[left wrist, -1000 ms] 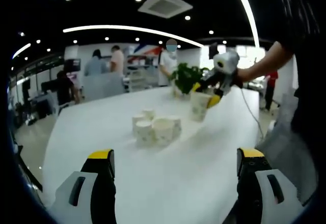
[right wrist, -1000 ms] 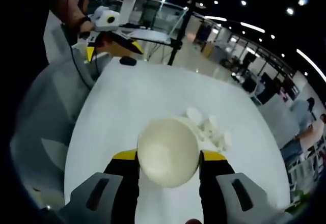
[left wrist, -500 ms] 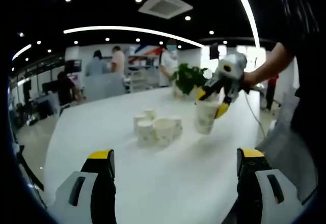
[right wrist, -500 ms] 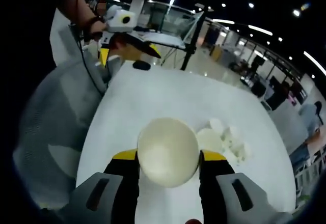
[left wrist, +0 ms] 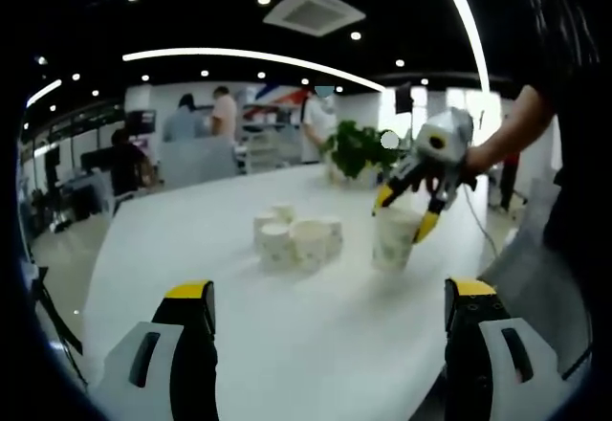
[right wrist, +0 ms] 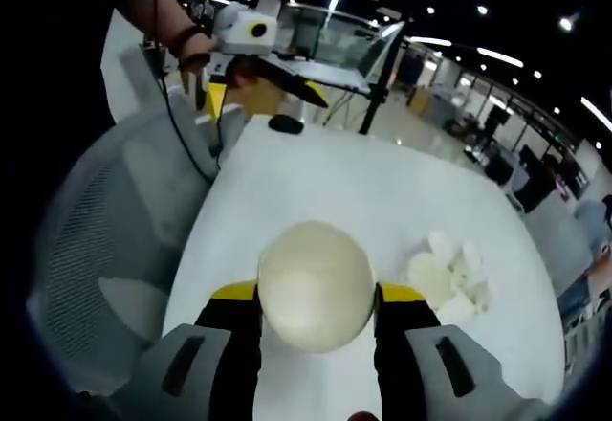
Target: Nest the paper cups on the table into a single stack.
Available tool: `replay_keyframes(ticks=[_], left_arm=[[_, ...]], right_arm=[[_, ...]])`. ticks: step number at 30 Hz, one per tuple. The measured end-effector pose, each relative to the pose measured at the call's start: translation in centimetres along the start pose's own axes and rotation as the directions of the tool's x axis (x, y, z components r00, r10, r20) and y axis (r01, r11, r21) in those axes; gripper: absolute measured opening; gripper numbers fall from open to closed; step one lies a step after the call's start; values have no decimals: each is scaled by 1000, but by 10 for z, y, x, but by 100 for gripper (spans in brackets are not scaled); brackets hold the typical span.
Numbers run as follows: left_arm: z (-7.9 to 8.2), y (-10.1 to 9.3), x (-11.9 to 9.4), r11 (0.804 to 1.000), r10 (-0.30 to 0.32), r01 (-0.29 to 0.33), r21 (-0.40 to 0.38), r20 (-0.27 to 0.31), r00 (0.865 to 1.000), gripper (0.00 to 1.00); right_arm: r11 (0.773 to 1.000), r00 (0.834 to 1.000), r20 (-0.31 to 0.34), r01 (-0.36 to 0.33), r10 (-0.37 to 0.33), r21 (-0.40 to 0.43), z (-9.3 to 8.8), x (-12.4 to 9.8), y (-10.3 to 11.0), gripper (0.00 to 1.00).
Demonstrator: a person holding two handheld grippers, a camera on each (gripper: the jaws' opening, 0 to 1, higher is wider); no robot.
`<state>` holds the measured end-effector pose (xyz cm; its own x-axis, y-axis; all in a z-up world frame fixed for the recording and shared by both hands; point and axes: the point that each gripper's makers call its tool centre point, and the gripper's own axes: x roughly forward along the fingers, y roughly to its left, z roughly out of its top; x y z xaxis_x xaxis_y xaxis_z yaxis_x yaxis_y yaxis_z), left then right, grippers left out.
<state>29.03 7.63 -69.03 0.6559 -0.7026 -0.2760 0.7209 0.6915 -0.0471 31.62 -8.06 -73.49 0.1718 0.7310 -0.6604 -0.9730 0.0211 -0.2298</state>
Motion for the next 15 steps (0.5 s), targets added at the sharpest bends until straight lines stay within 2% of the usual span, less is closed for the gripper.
replay_keyframes(ticks=[10, 15], left_arm=[[-2, 4, -9, 1000, 20, -19, -15, 8, 1000, 100], [-6, 5, -16, 1000, 20, -20, -19, 0, 1000, 100]], right_arm=[[999, 999, -4, -39, 39, 2, 3, 21, 27, 43], [998, 998, -23, -62, 61, -19, -2, 33, 39, 43]])
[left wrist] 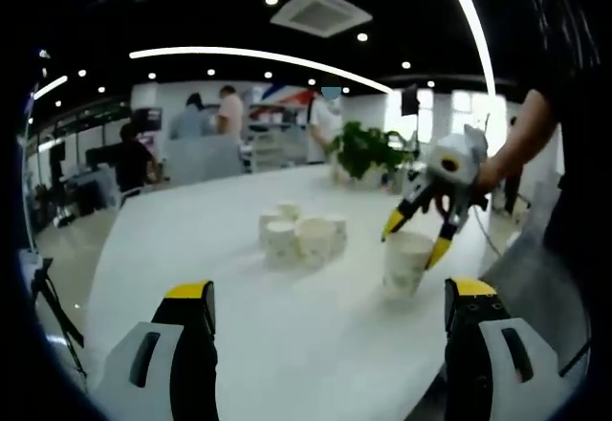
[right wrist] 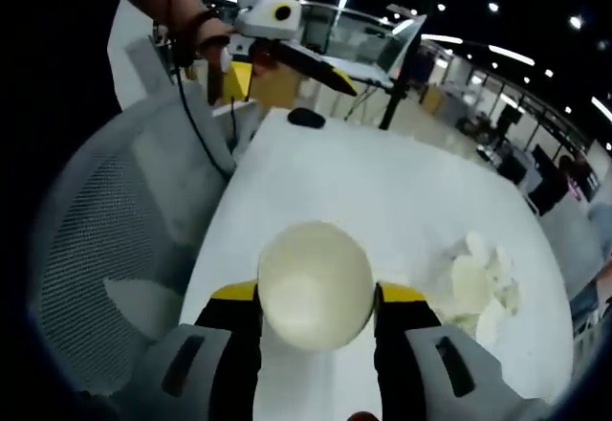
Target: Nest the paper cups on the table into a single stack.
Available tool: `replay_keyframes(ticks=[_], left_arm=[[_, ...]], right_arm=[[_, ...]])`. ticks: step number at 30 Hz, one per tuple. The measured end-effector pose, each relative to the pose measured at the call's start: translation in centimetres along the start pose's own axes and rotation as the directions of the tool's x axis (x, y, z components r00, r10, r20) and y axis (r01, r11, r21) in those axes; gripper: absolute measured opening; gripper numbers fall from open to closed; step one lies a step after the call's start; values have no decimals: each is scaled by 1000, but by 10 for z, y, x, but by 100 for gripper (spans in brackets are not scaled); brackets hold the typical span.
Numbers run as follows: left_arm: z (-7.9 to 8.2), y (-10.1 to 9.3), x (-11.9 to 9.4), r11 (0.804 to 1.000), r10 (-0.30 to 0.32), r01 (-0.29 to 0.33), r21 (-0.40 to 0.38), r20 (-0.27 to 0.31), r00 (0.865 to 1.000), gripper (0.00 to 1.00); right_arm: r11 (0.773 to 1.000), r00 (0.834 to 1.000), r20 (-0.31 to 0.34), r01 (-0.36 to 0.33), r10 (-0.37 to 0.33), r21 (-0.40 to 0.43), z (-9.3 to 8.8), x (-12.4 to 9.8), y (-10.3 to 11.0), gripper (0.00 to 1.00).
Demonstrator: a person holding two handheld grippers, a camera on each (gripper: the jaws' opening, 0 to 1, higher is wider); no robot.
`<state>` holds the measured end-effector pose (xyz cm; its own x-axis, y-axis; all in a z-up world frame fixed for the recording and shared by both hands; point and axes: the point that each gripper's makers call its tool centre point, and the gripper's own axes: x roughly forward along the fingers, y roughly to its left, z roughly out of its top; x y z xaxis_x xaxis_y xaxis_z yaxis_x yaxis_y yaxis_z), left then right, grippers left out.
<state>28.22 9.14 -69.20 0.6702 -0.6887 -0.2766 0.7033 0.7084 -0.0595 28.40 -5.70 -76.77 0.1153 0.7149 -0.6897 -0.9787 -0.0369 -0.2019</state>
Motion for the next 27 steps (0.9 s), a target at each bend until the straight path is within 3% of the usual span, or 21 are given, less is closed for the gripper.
replay_keyframes(ticks=[15, 27], left_arm=[[-8, 0, -5, 1000, 14, -14, -12, -5, 1000, 100], [-13, 1, -3, 1000, 13, -14, -20, -14, 1000, 100]], right_arm=[[1000, 1000, -8, -19, 19, 10, -6, 19, 15, 43], [1000, 1000, -20, -12, 13, 18, -10, 25, 15, 44]])
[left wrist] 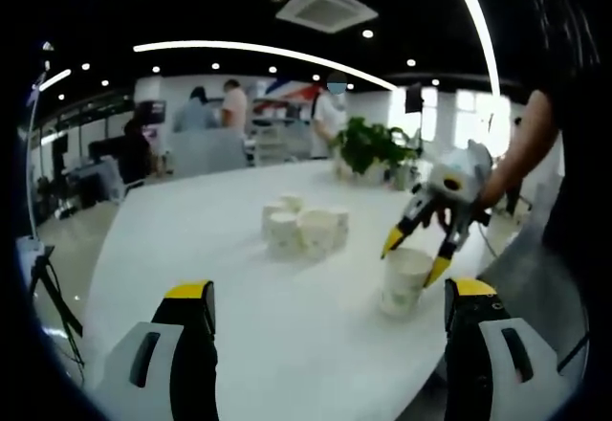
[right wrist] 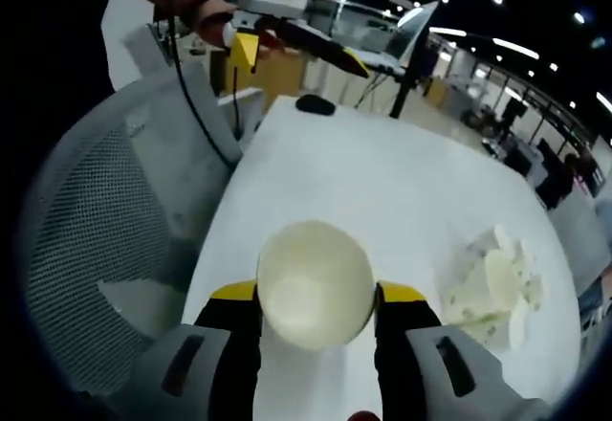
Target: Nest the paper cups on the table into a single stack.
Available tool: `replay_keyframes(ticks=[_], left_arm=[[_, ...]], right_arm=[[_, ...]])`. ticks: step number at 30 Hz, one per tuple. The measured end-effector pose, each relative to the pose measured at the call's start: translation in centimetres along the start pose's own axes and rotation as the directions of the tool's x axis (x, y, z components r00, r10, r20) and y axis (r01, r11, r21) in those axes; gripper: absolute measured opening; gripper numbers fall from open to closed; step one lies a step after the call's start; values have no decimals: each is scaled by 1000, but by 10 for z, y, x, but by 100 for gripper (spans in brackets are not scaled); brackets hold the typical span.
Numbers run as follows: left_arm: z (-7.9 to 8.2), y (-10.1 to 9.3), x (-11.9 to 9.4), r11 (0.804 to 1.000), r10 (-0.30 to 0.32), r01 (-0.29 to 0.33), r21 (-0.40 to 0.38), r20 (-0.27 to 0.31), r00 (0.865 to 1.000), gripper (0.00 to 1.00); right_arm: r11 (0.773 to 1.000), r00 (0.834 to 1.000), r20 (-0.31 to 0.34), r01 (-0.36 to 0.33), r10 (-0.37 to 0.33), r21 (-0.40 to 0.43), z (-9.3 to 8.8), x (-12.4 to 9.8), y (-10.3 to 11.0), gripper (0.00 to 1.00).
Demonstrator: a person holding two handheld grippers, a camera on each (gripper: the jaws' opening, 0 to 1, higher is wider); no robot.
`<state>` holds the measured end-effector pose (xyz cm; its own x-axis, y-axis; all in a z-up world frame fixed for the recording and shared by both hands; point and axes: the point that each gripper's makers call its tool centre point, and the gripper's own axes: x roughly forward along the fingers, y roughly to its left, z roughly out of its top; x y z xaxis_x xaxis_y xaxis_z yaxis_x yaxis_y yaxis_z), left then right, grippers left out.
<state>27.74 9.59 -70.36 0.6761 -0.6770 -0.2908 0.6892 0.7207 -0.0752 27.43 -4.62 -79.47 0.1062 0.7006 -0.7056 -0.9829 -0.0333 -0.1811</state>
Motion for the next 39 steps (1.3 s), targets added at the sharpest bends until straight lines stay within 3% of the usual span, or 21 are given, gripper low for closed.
replay_keyframes(ticks=[39], left_arm=[[13, -2, 3, 1000, 5, -5, -19, -8, 1000, 100]], right_arm=[[1000, 1000, -9, -19, 19, 19, -9, 0, 7, 53]])
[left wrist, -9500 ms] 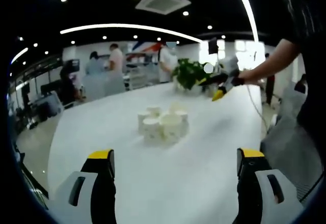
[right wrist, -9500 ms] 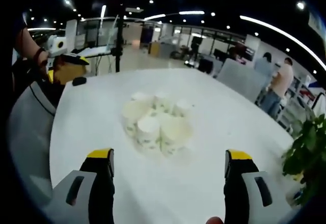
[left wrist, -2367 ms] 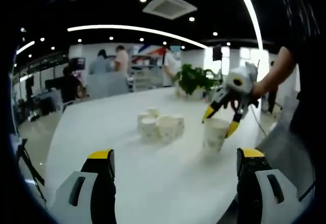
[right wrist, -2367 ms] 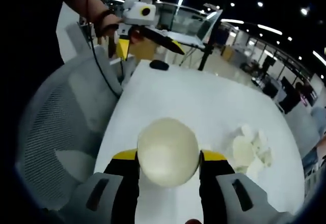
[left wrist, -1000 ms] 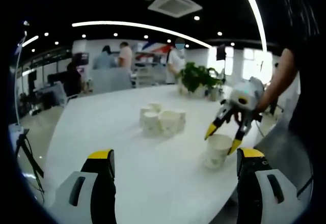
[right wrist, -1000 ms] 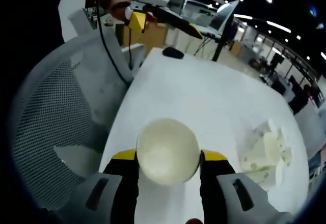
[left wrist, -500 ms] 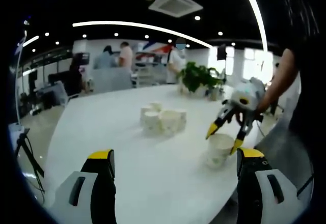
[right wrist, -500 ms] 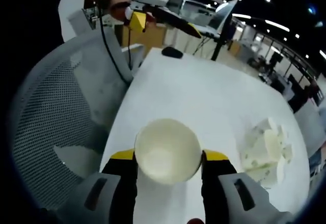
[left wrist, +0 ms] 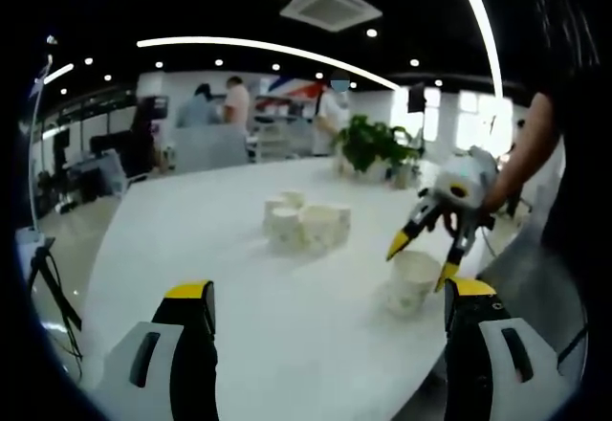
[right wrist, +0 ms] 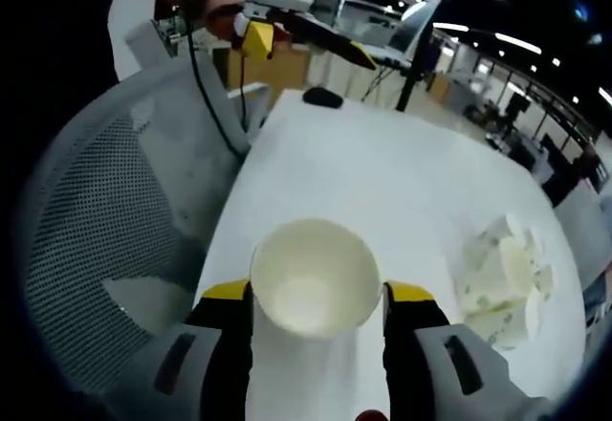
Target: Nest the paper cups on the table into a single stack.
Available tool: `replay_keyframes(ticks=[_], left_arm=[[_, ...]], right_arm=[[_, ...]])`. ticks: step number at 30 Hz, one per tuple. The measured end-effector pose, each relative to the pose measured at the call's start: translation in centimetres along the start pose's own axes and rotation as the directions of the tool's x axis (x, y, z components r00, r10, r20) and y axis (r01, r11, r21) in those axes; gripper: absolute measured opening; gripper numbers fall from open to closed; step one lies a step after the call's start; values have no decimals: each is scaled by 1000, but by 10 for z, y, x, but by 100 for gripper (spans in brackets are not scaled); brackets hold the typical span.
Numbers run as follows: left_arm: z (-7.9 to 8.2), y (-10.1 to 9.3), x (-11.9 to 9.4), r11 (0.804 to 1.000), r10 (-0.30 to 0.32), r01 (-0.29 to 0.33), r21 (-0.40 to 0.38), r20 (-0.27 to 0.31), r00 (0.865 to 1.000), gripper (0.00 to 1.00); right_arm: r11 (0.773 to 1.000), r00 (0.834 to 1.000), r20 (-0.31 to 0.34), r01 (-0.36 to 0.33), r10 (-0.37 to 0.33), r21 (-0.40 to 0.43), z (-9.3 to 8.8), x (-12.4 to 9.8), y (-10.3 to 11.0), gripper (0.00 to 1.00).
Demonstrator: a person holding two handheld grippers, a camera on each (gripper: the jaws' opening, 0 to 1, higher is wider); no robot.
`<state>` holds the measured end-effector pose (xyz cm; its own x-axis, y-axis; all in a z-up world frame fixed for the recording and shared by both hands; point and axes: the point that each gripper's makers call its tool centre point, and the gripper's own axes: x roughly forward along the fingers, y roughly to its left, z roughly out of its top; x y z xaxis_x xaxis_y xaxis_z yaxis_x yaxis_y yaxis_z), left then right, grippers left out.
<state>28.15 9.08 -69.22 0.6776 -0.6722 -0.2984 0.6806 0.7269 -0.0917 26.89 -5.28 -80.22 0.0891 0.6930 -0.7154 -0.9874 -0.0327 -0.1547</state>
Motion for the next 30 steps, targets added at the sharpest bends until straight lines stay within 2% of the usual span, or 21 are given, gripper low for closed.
replay_keyframes(ticks=[10, 16, 22, 30], left_arm=[[-2, 6, -2, 1000, 7, -7, -1, 4, 1000, 100], [-2, 4, -2, 1000, 2, -2, -4, 8, 1000, 100], [0, 0, -1, 1000, -1, 1, 1, 7, 1000, 100], [1, -1, -3, 1000, -2, 2, 5, 7, 1000, 100]], right_arm=[[1000, 1000, 26, 10, -11, 25, 2, -8, -1, 61], [997, 998, 52, 22, -25, 67, 3, -13, -1, 68], [997, 998, 63, 26, -31, 79, 5, -17, 1, 71], [993, 994, 80, 65, -73, 100, 8, -28, -4, 75]])
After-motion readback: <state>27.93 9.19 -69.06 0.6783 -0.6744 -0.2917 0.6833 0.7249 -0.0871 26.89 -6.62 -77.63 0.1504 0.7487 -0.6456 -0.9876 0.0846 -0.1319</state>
